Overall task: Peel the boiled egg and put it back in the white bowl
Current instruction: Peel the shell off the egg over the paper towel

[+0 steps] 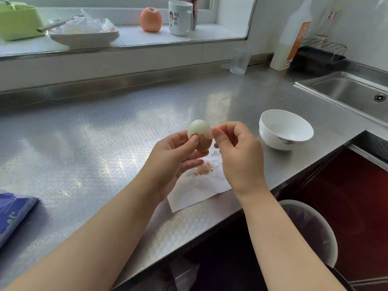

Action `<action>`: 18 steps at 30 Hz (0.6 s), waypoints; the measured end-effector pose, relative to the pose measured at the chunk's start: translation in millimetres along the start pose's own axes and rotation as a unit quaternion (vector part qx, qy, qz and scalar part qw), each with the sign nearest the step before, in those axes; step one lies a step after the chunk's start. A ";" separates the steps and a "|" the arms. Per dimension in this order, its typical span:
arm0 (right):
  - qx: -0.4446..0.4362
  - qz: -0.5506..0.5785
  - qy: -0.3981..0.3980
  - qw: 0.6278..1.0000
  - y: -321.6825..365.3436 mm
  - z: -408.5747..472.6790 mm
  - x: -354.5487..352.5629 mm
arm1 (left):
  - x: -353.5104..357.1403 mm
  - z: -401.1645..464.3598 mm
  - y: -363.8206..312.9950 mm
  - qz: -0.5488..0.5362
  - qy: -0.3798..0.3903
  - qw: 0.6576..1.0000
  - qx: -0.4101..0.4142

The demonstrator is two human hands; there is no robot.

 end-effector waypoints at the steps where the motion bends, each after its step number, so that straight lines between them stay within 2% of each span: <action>1: 0.007 0.006 -0.013 1.000 -0.2 0.7 -2.8 | -0.4 0.3 0.3 -0.014 -0.001 1.000 -0.007; 5: 0.032 -0.001 -0.021 0.999 -5.0 1.3 -10.0 | -2.4 0.8 0.4 -0.063 -0.006 0.998 -0.029; 14: 0.035 -0.005 -0.017 0.999 -4.6 2.1 -7.1 | -1.4 2.0 2.0 -0.054 -0.005 0.997 -0.046; 18: 0.055 0.016 -0.042 0.997 -9.2 2.9 -9.8 | -1.7 2.4 2.1 -0.076 0.007 0.996 -0.056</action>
Point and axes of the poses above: each hand's wrist, its own z-axis towards the middle knuckle, its own x-axis out of the palm, y = z × x, the point moved 5 cm from there along z, towards the middle knuckle, and after that the axes turned 10 degrees about -x, right-handed, at the moved point
